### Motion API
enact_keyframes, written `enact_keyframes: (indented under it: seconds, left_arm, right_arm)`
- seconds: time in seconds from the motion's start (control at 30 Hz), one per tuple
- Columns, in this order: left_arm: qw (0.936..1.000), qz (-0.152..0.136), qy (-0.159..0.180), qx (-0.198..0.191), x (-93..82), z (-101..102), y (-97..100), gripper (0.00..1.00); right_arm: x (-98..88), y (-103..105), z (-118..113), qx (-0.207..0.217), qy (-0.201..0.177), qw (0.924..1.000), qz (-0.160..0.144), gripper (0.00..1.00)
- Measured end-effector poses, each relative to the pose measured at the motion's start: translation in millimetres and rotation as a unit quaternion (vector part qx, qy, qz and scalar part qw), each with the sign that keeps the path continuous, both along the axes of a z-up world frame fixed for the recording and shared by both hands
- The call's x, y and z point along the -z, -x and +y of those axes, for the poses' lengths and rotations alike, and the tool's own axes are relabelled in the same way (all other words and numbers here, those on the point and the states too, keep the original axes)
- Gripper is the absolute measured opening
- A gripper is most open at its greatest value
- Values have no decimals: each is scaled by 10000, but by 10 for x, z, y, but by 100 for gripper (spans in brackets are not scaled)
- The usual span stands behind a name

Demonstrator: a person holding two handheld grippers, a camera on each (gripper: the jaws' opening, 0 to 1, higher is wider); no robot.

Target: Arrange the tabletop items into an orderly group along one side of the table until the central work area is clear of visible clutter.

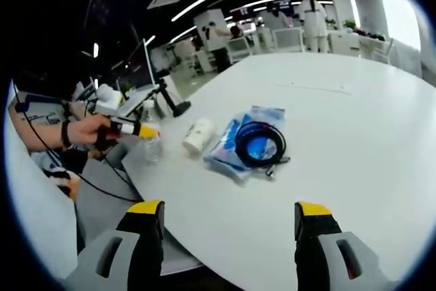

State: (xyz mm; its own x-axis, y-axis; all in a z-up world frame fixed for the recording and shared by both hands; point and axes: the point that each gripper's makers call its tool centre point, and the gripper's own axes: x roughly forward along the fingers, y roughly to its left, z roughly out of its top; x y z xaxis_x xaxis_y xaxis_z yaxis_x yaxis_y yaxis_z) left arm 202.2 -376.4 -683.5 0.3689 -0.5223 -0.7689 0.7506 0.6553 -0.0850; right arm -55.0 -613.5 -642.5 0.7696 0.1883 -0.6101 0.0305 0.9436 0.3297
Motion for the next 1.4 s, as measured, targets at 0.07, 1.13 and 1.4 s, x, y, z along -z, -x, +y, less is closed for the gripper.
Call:
enact_keyframes:
  seconds: [0.07,1.13,1.4]
  left_arm:
    - [10000,-35,-7,39,-2,3,15,37]
    - [9995,-293,-65,-31,39,279,361,37]
    - [9991,-412,-81,-66,65,287,382,37]
  right_arm:
    - [9,20,9,0,-4,10000,11,80]
    - [90,101,97,-68,-23,9999,97,79]
    - [94,110,127,-94,-29,9999,118,79]
